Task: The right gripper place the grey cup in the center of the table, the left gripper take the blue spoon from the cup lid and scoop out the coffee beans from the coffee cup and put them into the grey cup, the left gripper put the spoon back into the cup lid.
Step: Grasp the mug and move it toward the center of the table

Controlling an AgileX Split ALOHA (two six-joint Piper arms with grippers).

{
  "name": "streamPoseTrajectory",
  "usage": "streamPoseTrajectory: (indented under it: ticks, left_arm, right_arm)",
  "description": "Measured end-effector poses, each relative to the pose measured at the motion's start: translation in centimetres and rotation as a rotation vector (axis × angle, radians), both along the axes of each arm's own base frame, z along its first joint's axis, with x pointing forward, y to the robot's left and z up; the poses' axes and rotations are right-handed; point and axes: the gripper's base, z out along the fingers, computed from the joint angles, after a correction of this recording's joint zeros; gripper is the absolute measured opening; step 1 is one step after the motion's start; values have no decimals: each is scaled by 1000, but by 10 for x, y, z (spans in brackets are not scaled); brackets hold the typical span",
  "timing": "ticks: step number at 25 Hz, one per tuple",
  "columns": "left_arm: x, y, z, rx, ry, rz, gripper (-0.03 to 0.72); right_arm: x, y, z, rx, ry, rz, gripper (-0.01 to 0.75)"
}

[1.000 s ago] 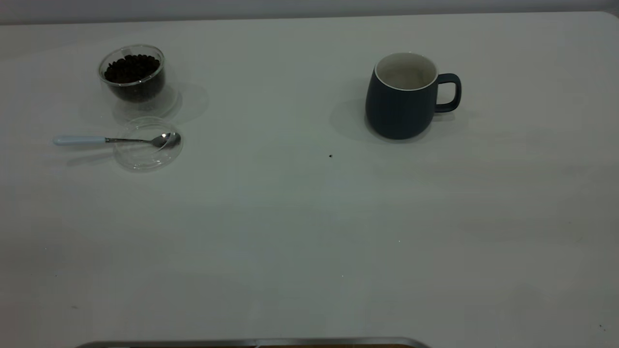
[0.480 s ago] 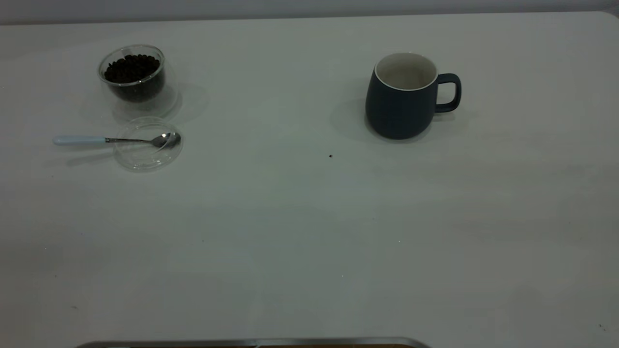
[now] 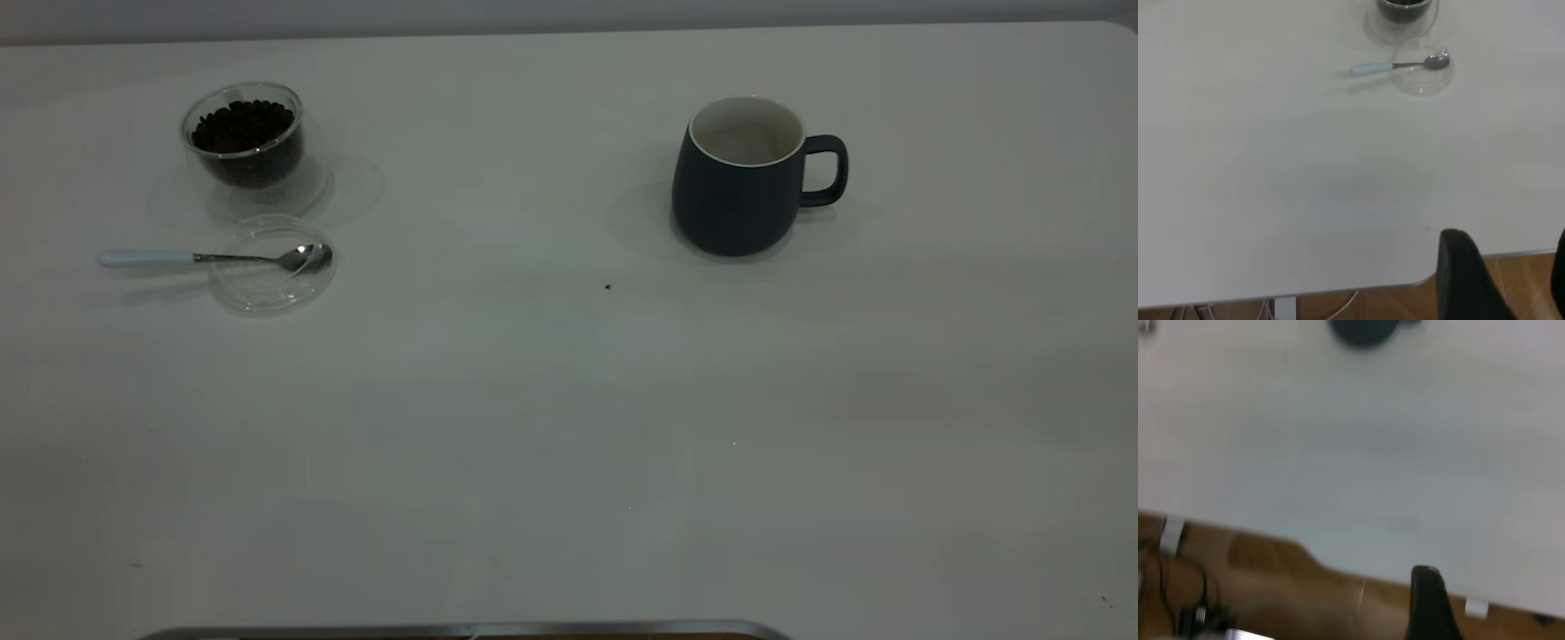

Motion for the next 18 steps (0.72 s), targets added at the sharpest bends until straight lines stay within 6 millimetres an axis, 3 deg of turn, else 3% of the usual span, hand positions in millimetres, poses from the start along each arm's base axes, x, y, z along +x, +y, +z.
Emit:
streamPoseTrajectory:
  ticks: [7, 18]
  left_arm:
    - [0, 0, 0, 0, 0, 0, 387]
    - [0, 0, 0, 0, 0, 0, 387]
  right_arm:
    - [66, 8, -7, -65, 16, 80, 531]
    - [168, 16, -55, -190, 92, 162, 531]
